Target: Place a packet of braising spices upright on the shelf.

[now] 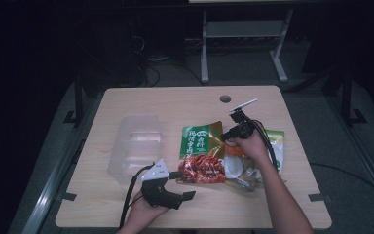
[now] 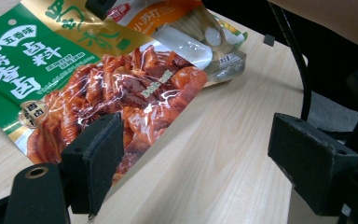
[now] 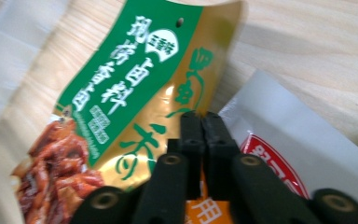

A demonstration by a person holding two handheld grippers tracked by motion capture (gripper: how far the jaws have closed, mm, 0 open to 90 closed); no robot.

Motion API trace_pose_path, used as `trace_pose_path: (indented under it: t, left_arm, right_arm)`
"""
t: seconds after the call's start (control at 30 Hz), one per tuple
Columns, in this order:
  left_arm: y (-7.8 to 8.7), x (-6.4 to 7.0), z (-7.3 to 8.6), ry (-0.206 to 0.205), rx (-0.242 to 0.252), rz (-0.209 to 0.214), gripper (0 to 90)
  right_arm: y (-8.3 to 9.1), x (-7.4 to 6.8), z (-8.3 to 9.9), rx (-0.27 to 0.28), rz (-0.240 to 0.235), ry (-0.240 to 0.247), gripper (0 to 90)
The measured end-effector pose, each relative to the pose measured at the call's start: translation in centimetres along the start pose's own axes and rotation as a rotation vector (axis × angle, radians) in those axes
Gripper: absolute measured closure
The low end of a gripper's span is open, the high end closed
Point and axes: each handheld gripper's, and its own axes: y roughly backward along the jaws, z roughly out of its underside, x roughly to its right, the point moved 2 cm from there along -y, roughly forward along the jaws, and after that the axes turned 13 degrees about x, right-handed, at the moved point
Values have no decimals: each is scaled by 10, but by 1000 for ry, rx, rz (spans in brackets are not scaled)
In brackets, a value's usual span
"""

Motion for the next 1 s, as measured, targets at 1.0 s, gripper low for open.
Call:
trace_pose_path:
  t: [1.0]
  left_arm:
    - [-58,-25,-22,69,52,-155,171]
  right_arm:
    - [115,-60,1,238,-127,287,900]
